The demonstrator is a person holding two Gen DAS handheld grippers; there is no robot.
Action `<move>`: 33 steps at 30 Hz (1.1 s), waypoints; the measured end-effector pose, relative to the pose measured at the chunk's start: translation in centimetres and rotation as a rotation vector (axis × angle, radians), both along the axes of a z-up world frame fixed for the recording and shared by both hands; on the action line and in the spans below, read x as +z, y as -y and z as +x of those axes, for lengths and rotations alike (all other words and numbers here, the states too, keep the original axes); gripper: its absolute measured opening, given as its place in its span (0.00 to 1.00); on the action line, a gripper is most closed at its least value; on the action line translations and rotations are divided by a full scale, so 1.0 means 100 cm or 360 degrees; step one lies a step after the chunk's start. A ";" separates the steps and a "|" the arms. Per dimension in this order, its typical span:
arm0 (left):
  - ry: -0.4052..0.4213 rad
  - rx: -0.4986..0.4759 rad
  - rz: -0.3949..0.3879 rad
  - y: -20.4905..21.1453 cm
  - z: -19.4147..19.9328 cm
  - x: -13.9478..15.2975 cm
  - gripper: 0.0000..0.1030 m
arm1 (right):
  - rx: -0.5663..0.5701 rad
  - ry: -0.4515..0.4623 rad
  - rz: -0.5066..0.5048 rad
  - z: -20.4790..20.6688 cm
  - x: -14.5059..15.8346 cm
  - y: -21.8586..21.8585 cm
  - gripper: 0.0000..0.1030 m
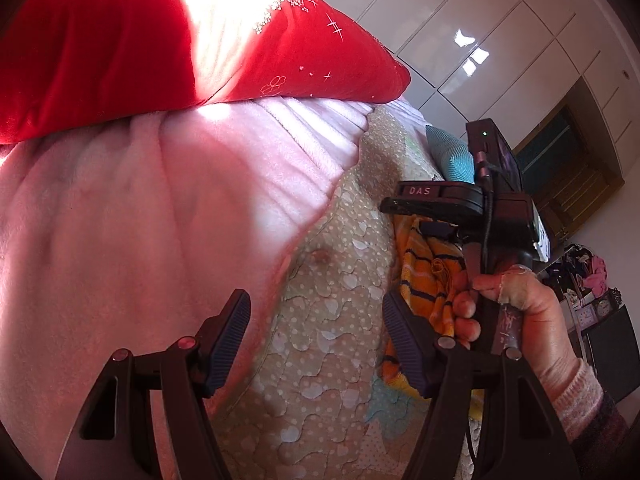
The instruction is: Fold small clothes
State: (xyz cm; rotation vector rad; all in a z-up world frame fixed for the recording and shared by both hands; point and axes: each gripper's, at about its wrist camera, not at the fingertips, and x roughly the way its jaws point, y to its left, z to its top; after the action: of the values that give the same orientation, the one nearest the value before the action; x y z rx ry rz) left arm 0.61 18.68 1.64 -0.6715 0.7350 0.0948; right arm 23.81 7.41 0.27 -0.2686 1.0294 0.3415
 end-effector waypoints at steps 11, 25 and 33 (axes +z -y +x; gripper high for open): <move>0.0050 -0.0041 0.0064 0.012 -0.001 0.007 0.65 | 0.0441 0.0171 0.0016 -0.049 0.076 -0.014 0.73; 0.0169 -0.0404 -0.0317 0.048 0.015 0.001 0.80 | -0.0309 -0.0266 0.0969 -0.107 0.035 0.321 0.78; -0.0004 -0.0688 -0.0383 0.074 0.083 -0.008 0.89 | -0.0180 -0.0457 0.1400 -0.092 -0.022 0.288 0.78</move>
State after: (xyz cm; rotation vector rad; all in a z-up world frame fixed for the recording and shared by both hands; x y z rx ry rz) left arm 8.88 11.24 0.85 -0.7261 0.8875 -0.3939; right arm 14.66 -21.38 -1.97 0.6437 1.0737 0.7056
